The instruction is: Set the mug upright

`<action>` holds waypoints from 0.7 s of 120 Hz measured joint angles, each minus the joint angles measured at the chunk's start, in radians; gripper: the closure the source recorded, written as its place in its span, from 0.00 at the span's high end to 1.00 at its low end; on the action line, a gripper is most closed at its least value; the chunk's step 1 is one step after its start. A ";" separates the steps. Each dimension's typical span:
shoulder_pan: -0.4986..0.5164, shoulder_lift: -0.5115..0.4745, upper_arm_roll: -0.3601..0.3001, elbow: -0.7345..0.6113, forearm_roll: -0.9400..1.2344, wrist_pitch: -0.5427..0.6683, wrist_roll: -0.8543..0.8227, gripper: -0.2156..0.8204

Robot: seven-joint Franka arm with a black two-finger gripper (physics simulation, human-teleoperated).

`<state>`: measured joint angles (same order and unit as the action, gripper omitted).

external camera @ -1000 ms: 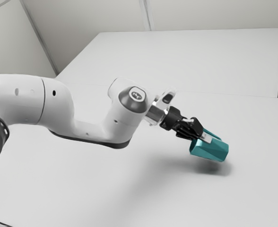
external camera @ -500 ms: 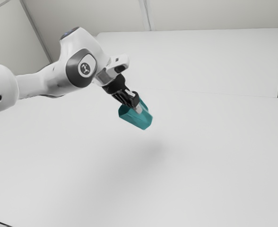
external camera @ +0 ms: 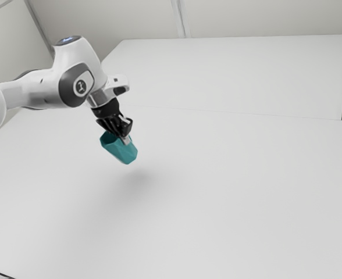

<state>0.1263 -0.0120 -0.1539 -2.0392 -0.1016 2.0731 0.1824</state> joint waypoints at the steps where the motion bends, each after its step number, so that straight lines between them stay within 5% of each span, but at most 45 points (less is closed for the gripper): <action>1: -0.003 0.001 0.000 -0.001 0.005 0.000 -0.003 0.03; 58: -0.167 0.049 -0.001 -0.053 0.119 0.059 -0.106 0.04; 84: -0.142 0.077 0.001 -0.048 0.126 0.070 -0.132 0.04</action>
<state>-0.0161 0.0653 -0.1531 -2.0877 0.0239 2.1435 0.0499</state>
